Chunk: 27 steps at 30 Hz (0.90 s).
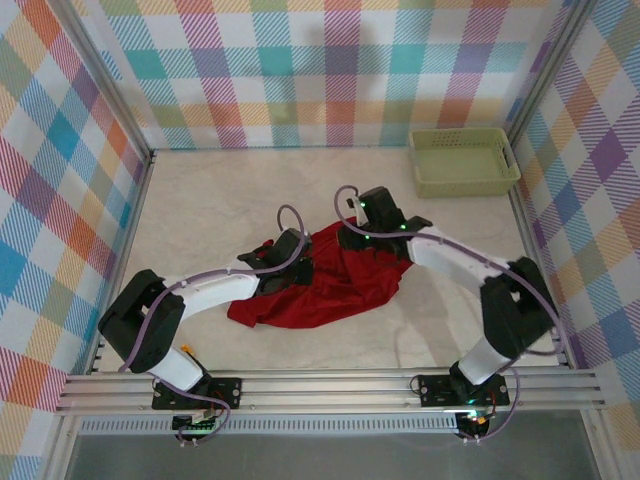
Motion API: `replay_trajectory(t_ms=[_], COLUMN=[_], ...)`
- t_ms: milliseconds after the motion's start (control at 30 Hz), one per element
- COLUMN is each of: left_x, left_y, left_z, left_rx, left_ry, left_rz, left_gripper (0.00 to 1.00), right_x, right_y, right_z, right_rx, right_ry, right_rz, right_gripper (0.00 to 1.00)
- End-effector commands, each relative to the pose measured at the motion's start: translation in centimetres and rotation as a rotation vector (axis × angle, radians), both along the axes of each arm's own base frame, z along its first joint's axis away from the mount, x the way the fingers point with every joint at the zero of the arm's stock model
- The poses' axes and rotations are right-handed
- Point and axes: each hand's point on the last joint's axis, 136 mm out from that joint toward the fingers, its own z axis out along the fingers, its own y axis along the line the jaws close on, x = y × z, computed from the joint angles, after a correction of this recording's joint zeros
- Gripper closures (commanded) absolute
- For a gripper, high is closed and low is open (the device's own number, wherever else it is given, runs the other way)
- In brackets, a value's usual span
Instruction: Fold the inside-out t-shirt
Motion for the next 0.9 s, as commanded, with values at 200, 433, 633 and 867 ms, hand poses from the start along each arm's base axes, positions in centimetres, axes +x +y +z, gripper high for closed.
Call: replay_trajectory(t_ms=[200,433,633,867], left_x=[-0.1,-0.2,-0.4,-0.6], left_y=[0.9,1.2,1.4,1.7], left_z=[-1.7,-1.7,-1.9,-1.7], left_rx=[-0.004,0.001,-0.001,0.003], left_ry=[0.034,0.036,0.043,0.039], left_rz=[0.03,0.035,0.038,0.045], left_gripper=[0.8,0.8,0.79,0.78], right_x=[-9.4,-7.7,-6.1,-5.1], right_y=[2.7,2.8,3.2,2.8], right_z=[-2.5,-6.5,-7.4,-8.1], right_rx=[0.121,0.006,-0.059,-0.129], right_ry=[0.152,0.155,0.131,0.104], right_rz=[0.239,0.247,0.261,0.263], right_gripper=[0.63,0.72,0.72,0.66])
